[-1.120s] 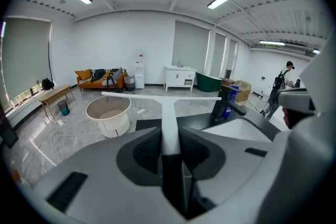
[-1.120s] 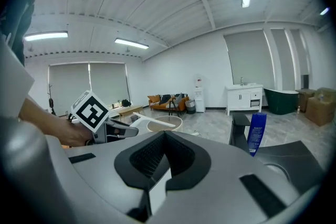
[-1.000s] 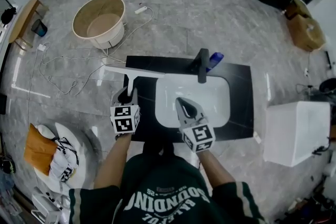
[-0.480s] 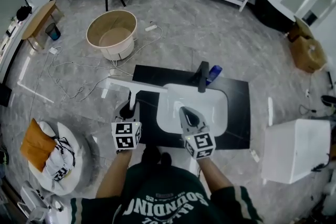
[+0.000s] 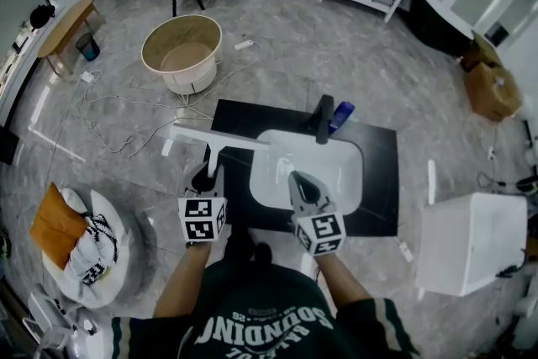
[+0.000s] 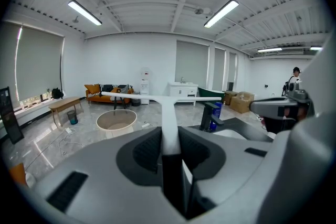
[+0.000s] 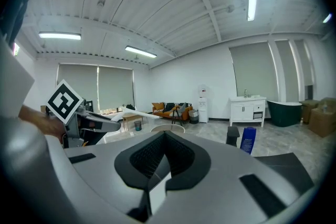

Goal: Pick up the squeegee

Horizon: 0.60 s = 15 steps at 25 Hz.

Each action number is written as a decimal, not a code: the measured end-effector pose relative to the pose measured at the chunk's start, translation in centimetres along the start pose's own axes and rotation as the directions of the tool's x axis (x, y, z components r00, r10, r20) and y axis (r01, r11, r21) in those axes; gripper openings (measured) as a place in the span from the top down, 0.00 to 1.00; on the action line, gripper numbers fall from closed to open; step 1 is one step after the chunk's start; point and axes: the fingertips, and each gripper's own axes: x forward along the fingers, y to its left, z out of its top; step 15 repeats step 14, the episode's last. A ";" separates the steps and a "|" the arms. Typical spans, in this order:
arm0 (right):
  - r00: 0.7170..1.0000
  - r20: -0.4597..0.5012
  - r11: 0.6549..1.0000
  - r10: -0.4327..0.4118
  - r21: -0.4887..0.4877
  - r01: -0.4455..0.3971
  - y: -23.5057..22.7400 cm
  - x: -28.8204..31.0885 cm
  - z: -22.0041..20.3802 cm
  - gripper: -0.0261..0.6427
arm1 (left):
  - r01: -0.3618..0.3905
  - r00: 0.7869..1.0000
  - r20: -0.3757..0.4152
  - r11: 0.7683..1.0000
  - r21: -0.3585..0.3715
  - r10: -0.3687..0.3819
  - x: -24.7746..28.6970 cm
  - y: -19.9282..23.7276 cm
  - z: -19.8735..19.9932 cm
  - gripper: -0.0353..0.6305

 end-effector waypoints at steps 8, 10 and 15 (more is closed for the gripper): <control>1.000 0.000 1.000 -0.001 0.001 0.001 0.0 0.0 0.2 0.96 | 0.009 1.000 0.000 1.000 0.001 -0.009 0.1 -0.4 0.1 0.82; 1.000 -0.008 1.000 0.000 0.000 0.000 0.1 0.1 0.2 0.96 | 0.011 1.000 -0.001 1.000 -0.002 -0.011 0.1 -0.4 0.1 0.82; 1.000 -0.023 1.000 0.011 -0.006 -0.011 0.5 0.4 0.6 0.96 | 0.014 1.000 0.000 1.000 -0.005 -0.014 0.2 -0.2 0.3 0.82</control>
